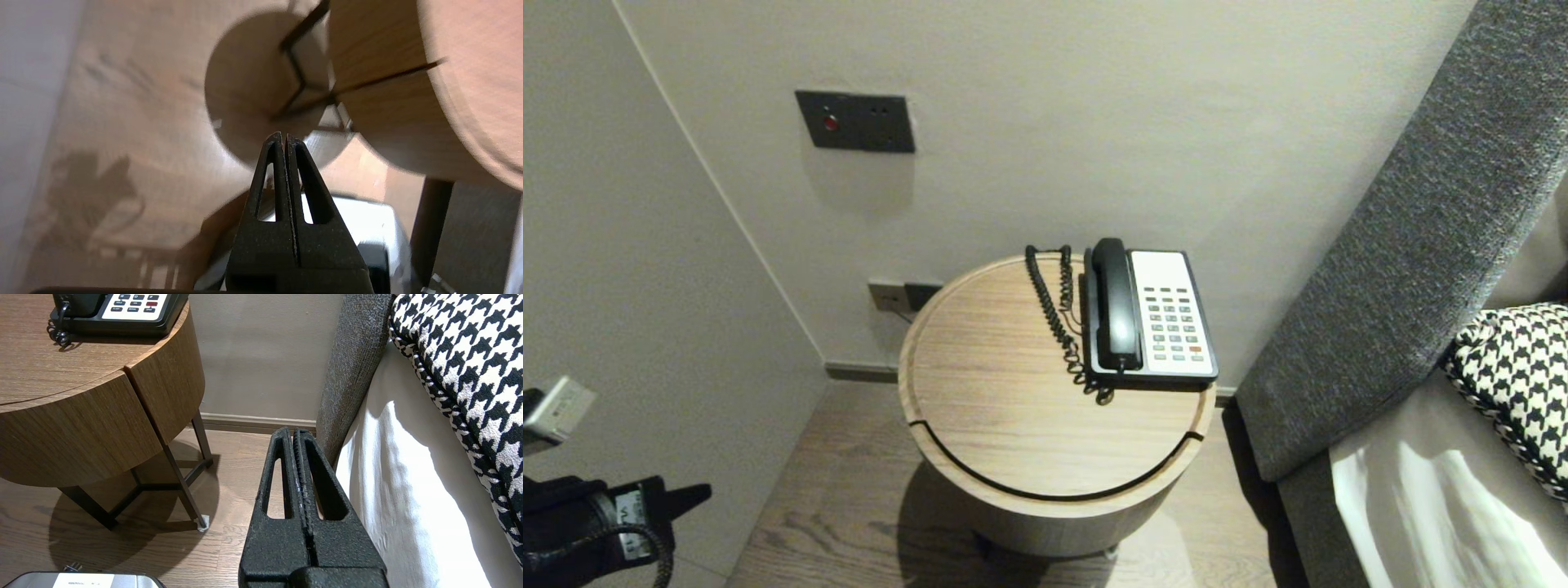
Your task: Open the nightstand drawer
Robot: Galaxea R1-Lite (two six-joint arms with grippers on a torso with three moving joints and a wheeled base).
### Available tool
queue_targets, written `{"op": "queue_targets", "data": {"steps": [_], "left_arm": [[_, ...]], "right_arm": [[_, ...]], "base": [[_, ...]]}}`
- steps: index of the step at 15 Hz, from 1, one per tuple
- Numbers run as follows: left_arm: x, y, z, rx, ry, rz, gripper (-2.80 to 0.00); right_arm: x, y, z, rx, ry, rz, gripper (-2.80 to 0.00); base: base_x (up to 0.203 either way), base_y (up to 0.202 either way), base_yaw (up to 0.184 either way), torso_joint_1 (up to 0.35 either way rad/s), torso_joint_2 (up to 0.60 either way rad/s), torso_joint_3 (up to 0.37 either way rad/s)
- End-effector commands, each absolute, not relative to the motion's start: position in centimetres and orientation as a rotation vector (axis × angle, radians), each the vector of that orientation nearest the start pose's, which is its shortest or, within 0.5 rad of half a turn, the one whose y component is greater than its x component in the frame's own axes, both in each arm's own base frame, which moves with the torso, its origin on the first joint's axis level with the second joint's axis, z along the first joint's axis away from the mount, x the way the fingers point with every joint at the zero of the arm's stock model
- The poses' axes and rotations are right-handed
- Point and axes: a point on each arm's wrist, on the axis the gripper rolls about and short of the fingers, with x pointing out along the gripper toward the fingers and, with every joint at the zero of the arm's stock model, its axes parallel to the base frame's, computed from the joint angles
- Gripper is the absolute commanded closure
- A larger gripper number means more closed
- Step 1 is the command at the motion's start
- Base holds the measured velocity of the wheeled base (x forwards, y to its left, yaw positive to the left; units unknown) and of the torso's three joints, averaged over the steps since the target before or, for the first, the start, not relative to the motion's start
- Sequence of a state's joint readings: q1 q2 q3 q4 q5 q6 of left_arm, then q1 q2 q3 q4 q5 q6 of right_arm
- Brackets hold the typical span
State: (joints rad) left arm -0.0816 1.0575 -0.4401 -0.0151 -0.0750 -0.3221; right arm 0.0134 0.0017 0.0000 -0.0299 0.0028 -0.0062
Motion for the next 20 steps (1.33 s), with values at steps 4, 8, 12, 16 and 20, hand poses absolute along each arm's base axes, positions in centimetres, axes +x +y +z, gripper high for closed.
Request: {"op": "queue_targets", "data": {"steps": [4,8,12,16,20], "left_arm": [[6.7,-0.3,19.7,-0.321,0.386,-0.037,0.0],[2.1,-0.1,18.5,-0.274,0.28,-0.009,0.0],[-0.2,-0.2,14.6,-0.246,0.289,0.007,0.0],[-1.9,-0.1,11.3,-0.161,0.229,0.016,0.0],[-2.7,0.1,8.5,-0.034,0.151,0.101,0.0]], "right_arm": [[-2.2,0.0,7.5,-0.006,-0.017,0.017,0.0],[-2.2,0.0,7.5,-0.006,-0.017,0.017,0.0],[-2.2,0.0,7.5,-0.006,-0.017,0.017,0.0],[-2.2,0.0,7.5,-0.006,-0.017,0.017,0.0],[-2.2,0.0,7.5,-0.006,-0.016,0.017,0.0]], "base": [[0.0,0.0,0.0,0.0,0.0,0.0],[0.0,0.0,0.0,0.0,0.0,0.0],[0.0,0.0,0.0,0.0,0.0,0.0],[0.0,0.0,0.0,0.0,0.0,0.0],[0.0,0.0,0.0,0.0,0.0,0.0]]}}
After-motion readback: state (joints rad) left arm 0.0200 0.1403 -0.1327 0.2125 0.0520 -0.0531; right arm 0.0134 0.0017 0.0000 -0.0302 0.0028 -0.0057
